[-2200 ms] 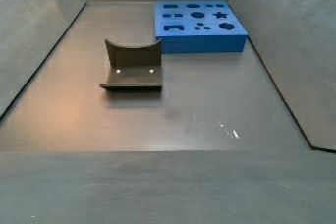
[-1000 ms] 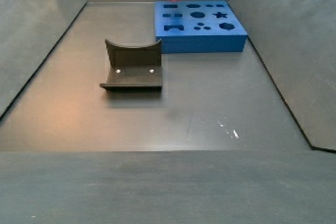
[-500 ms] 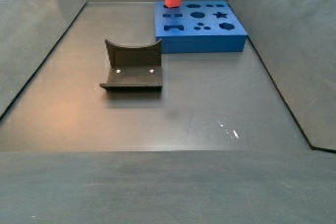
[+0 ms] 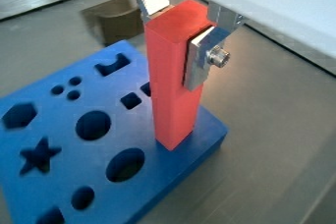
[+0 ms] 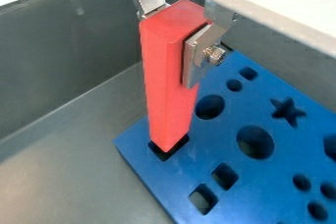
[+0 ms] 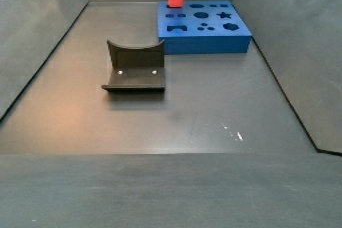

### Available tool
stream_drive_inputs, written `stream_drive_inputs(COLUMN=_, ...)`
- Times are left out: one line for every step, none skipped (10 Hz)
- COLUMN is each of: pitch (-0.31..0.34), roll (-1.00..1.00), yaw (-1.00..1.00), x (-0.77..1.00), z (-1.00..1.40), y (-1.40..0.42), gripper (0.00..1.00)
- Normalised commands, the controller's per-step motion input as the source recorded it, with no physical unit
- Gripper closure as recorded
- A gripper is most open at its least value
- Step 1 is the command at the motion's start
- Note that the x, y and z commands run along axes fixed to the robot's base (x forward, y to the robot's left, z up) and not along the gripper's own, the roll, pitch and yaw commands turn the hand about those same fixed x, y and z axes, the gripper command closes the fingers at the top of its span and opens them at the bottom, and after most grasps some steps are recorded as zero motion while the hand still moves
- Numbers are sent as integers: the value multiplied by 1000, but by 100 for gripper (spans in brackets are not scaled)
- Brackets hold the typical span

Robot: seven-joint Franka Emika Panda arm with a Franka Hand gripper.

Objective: Insert the rectangle object.

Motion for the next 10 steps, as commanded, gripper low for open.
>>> stream_drive_inputs(pitch=0, roll=43, yaw=-577, x=226, z=-200, y=0, gripper=100)
stream_drive_inputs(pitch=-11, roll=0, yaw=-54, x=-77, z=-174, y=49, gripper=100)
stream_drive_inputs(pitch=0, roll=0, yaw=0, x=0, z=-209, y=66, gripper=100)
stream_drive_inputs(pitch=0, roll=0, yaw=31, x=54, z=-231, y=0, gripper=100)
stream_drive_inputs(pitch=33, roll=13, yaw=23, x=166, z=-203, y=40, gripper=100)
stream_drive_inputs(pitch=40, roll=4, yaw=0, x=123, z=-191, y=89, gripper=100)
stream_drive_inputs(pitch=40, roll=0, yaw=-63, x=151, z=-209, y=77, gripper=100)
stream_drive_inputs(pitch=36, roll=0, yaw=-71, x=163, z=-240, y=60, gripper=100)
stream_drive_inputs(pitch=0, roll=0, yaw=-109, x=29, z=-240, y=29, gripper=100)
stream_drive_inputs(pitch=0, roll=-10, yaw=-143, x=0, z=-283, y=9, gripper=100)
